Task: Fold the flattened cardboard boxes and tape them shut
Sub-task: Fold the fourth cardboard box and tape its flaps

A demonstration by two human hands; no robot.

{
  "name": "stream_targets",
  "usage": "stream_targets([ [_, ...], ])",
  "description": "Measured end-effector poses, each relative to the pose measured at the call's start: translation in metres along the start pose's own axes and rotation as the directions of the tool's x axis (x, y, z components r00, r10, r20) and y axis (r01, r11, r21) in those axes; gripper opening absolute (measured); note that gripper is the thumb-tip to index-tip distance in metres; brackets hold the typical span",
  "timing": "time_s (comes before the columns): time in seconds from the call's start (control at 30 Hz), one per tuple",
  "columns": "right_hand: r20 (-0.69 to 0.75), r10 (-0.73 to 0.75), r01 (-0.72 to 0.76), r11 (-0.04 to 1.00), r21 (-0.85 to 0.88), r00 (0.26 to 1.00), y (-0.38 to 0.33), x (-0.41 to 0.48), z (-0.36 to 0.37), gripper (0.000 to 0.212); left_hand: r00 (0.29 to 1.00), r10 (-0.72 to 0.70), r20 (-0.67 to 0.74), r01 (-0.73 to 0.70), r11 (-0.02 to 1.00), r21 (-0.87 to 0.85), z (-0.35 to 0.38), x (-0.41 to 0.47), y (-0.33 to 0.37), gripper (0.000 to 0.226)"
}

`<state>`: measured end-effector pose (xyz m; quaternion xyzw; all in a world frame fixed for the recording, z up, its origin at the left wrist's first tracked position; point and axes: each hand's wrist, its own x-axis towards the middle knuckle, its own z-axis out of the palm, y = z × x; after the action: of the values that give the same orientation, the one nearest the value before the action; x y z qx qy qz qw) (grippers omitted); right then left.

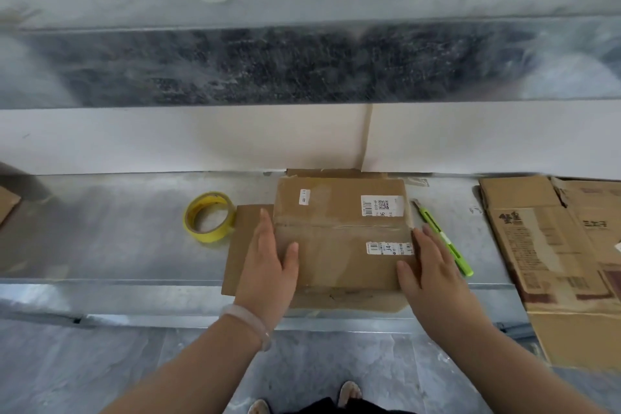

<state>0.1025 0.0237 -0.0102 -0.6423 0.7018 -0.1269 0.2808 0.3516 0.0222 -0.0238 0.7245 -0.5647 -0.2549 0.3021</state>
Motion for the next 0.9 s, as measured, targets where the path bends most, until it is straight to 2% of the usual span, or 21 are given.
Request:
stream_targets([
  [0.03,-0.043,-0.059,0.056,0.997,-0.060,0.997,-0.003,0.004,-0.003,0.068,0.987,0.154,-0.046,-0.144,0.975,0.169,-0.003,0.002,0.005,0.070],
  [0.07,-0.073,-0.160,0.148,0.977,-0.151,0.984,-0.007,0.008,-0.005,0.069,0.945,0.326,-0.031,-0.300,0.899,0.318,-0.005,0.004,0.009,0.068],
  [0.1,-0.069,-0.276,0.250,0.934,-0.257,0.959,-0.011,0.014,-0.005,0.070,0.888,0.459,0.037,-0.432,0.803,0.411,-0.006,0.008,0.012,0.065],
  [0.13,-0.035,-0.372,0.337,0.874,-0.349,0.928,-0.015,0.019,-0.004,0.070,0.844,0.517,0.143,-0.518,0.715,0.470,-0.006,0.012,0.015,0.062],
  [0.2,0.101,-0.438,0.431,0.771,-0.468,0.893,-0.025,0.030,0.002,0.076,0.822,0.452,0.346,-0.568,0.608,0.555,-0.006,0.018,0.019,0.063],
  [0.3,0.202,-0.407,0.451,0.733,-0.509,0.891,-0.026,0.042,0.012,0.081,0.817,0.360,0.451,-0.577,0.535,0.618,0.000,0.027,0.018,0.070],
  [0.37,0.214,-0.407,0.458,0.737,-0.497,0.888,-0.023,0.046,0.010,0.076,0.815,0.358,0.455,-0.578,0.554,0.599,0.003,0.031,0.017,0.067],
  [0.43,0.172,-0.389,0.423,0.780,-0.461,0.905,-0.020,0.045,0.008,0.071,0.838,0.373,0.397,-0.542,0.645,0.538,0.004,0.032,0.015,0.062],
  [0.5,0.058,-0.293,0.291,0.869,-0.400,0.954,-0.020,0.042,0.008,0.073,0.895,0.351,0.276,-0.443,0.769,0.461,0.005,0.026,0.014,0.070],
  [0.53,0.022,-0.229,0.220,0.897,-0.384,0.973,-0.021,0.042,0.008,0.076,0.917,0.321,0.236,-0.396,0.799,0.453,0.006,0.024,0.013,0.074],
  [0.6,0.036,-0.161,0.161,0.897,-0.412,0.986,-0.021,0.046,0.010,0.080,0.933,0.269,0.239,-0.354,0.808,0.470,0.009,0.025,0.011,0.076],
  [0.7,0.072,-0.151,0.167,0.900,-0.402,0.986,-0.022,0.050,0.009,0.080,0.924,0.222,0.310,-0.348,0.825,0.446,0.009,0.033,0.013,0.072],
  [0.8,-0.017,-0.116,0.107,0.953,-0.284,0.993,-0.022,0.047,0.008,0.085,0.946,0.253,0.201,-0.312,0.875,0.371,0.009,0.027,0.012,0.075],
  [0.83,-0.048,-0.065,0.053,0.975,-0.214,0.997,-0.022,0.046,0.007,0.090,0.969,0.211,0.126,-0.241,0.918,0.316,0.009,0.023,0.010,0.077],
  [0.9,-0.016,0.086,-0.087,0.996,-0.012,0.996,-0.025,0.047,0.001,0.095,0.995,-0.024,0.097,0.017,0.997,0.081,0.006,0.021,0.011,0.082],
])
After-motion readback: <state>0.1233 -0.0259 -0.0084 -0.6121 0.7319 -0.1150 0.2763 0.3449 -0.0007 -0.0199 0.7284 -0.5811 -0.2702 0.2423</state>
